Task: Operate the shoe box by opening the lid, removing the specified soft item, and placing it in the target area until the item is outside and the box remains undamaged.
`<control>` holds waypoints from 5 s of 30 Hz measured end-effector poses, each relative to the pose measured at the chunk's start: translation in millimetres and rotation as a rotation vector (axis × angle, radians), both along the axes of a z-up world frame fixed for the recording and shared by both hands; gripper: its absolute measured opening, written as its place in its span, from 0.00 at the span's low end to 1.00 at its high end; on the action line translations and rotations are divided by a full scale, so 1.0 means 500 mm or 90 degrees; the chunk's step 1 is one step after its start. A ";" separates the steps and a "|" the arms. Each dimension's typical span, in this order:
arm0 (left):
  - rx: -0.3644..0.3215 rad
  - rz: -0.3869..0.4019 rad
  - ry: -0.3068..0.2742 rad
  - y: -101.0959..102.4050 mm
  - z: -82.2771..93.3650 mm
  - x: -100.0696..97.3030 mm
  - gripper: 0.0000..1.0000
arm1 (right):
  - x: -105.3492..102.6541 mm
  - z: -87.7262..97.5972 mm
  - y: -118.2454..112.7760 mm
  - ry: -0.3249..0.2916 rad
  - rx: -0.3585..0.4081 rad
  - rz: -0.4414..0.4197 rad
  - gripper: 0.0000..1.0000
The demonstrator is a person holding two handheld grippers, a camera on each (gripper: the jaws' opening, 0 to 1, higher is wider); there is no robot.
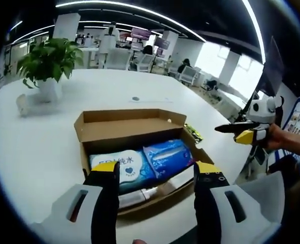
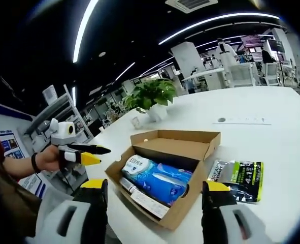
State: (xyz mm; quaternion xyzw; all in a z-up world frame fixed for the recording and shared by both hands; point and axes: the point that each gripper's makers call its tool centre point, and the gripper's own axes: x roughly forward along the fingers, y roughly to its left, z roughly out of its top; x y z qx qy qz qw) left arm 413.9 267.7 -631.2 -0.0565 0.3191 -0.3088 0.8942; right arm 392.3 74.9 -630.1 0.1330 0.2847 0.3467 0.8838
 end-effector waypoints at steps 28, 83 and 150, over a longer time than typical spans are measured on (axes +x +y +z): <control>0.078 -0.070 0.002 0.038 -0.016 -0.008 0.59 | -0.006 -0.026 0.049 0.009 -0.057 0.069 0.74; 0.291 -0.338 -0.001 0.047 -0.152 0.084 0.70 | 0.106 -0.132 0.297 -0.007 -0.272 0.367 0.76; 0.425 -0.618 0.001 0.035 -0.271 0.091 0.68 | 0.116 -0.288 0.363 -0.038 -0.449 0.565 0.69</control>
